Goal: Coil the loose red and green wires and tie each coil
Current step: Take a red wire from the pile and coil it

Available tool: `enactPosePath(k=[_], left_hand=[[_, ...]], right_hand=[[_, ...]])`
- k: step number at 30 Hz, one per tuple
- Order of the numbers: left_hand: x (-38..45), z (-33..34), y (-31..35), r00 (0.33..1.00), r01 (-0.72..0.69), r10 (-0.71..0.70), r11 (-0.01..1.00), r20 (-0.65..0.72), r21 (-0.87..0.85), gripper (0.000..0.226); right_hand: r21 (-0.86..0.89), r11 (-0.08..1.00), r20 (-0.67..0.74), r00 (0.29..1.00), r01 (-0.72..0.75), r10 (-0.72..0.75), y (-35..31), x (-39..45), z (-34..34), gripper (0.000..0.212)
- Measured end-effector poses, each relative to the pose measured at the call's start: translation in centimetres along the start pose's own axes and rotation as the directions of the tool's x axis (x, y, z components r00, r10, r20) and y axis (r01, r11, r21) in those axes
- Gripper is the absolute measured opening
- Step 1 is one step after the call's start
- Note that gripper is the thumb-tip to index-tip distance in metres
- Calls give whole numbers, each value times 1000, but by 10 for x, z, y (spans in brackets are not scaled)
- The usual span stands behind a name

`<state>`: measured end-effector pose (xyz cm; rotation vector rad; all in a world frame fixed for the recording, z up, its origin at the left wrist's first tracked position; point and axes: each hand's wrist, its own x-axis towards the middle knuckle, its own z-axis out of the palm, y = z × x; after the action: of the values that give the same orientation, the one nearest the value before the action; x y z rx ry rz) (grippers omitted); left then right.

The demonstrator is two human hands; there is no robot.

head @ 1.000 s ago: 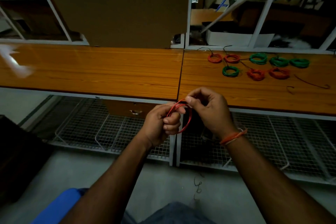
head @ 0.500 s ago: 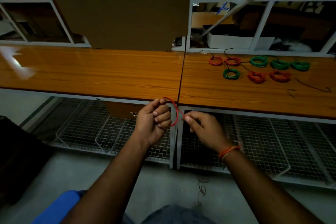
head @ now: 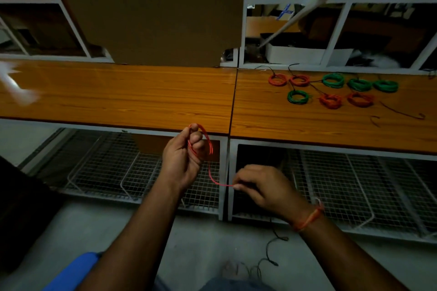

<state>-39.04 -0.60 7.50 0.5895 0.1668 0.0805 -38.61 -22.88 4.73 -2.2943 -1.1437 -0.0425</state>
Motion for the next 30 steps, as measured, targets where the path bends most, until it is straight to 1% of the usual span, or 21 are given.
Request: enactPosePath(k=[2, 4, 6, 7, 9, 11, 14, 16, 17, 20, 22, 24, 26, 28, 30], left_hand=[[-3, 2, -6, 999, -17, 10, 988, 42, 154, 28], [-7, 2, -10, 995, -45, 9, 930, 102, 365, 31], [-12, 1, -13, 988, -84, -2, 840, 157, 536, 34], [-14, 2, -14, 984, -99, -10, 800, 178, 592, 35], [-16, 4, -15, 980, -109, -29, 753, 199, 648, 36], [-17, 6, -16, 976, -115, -39, 736, 212, 667, 38], [-18, 10, -15, 969, -157, -26, 710, 247, 687, 32], [-17, 12, -17, 961, -156, -48, 722, 274, 674, 31], [-16, 12, -17, 959, -140, -66, 737, 276, 661, 31], [-13, 11, -17, 959, -77, -116, 769, 257, 634, 35], [-12, 11, -15, 952, -51, -155, 768, 262, 638, 35], [-11, 12, -13, 946, -15, -194, 776, 261, 631, 34], [-11, 12, -12, 928, 35, -237, 824, 288, 566, 32], [-10, 12, -13, 901, 112, -285, 881, 326, 459, 27], [-8, 11, -15, 886, 176, -312, 911, 343, 373, 25]], right_hand=[[-3, 995, -1, 995, 98, -98, -12, 10, -12, 9], [1, 988, -37, 987, 154, -154, -21, 18, -23, 9], [6, 988, -107, 982, 157, -156, -26, 25, -35, 10], [10, 989, -150, 978, 148, -145, -27, 28, -41, 10], [9, 990, -219, 966, 140, -134, -27, 35, -51, 6], [15, 991, -253, 960, 129, -121, -26, 41, -56, 5], [64, 992, -273, 958, 105, -84, -25, 47, -55, 7], [82, 993, -309, 949, 84, -55, -24, 52, -53, 8], [102, 993, -337, 941, 62, -25, -23, 54, -52, 8], [218, 975, -416, 900, -41, 131, -20, 58, -49, 12], [320, 943, -420, 878, -95, 230, -16, 57, -46, 16], [415, 902, -396, 868, -123, 300, -13, 57, -43, 20], [500, 852, -338, 872, -153, 355, -8, 57, -42, 19], [616, 761, -191, 898, -204, 396, -6, 55, -42, 13], [743, 615, -26, 906, -265, 423, -7, 52, -37, 13]])
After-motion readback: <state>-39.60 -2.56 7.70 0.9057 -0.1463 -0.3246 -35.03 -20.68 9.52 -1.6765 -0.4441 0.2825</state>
